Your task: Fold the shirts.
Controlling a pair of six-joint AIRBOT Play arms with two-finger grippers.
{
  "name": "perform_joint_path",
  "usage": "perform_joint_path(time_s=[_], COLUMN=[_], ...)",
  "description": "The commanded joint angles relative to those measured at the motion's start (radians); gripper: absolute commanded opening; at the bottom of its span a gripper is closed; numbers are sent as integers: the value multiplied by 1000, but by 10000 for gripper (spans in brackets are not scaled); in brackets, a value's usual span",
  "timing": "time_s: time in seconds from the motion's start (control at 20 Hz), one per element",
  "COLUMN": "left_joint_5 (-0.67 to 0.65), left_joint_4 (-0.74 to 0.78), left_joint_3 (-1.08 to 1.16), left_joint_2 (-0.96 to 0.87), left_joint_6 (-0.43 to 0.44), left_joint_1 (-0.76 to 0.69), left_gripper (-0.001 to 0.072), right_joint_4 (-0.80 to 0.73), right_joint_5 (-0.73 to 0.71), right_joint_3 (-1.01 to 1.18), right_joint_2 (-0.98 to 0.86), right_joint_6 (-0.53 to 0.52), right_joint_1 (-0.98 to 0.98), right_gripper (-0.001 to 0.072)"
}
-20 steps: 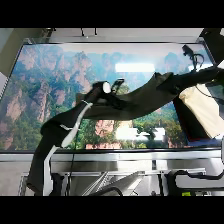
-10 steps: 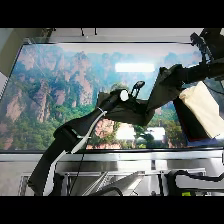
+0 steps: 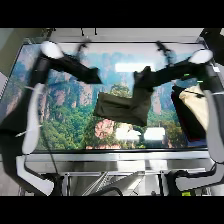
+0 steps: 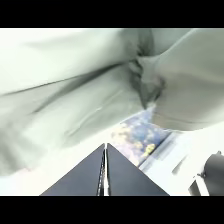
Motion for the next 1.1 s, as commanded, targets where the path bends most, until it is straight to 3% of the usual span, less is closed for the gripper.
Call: perform_joint_path(time_s=[0.0,0.05,0.1,0.25,0.35,0.5,0.65,0.85,0.9,0.95,1.05], left_joint_5=[-81,-89,-103,-113,-113,-114,-128,-122,-116,-111,-111], left_joint_4=[-2,-2,-2,-2,-2,-1,-1,0,0,0,0], left_joint_3=[-1,-1,-1,-1,-1,-2,-2,-2,-2,-1,-1], left_joint_2=[130,150,167,196,204,204,204,203,203,203,203], left_joint_6=[-2,-2,-2,-1,3,3,3,3,3,3,3], left_joint_1=[203,231,254,283,282,274,243,187,177,169,165], left_gripper=[16,16,16,16,16,16,16,16,16,16,16], right_joint_4=[0,1,7,64,60,-23,-292,-366,-360,-349,-297], right_joint_5=[-258,-324,-383,-422,-328,-153,-9,-52,-88,-127,-211], right_joint_3=[0,0,1,3,3,2,-35,-274,-338,-399,-496], right_joint_2=[-126,-179,-224,-280,-238,-143,-52,53,59,55,35], right_joint_6=[4,4,2,-47,-45,36,144,184,184,184,166], right_joint_1=[209,266,313,355,290,115,-65,-236,-246,-248,-238], right_gripper=[34,201,322,329,499,498,498,506,525,671,708])
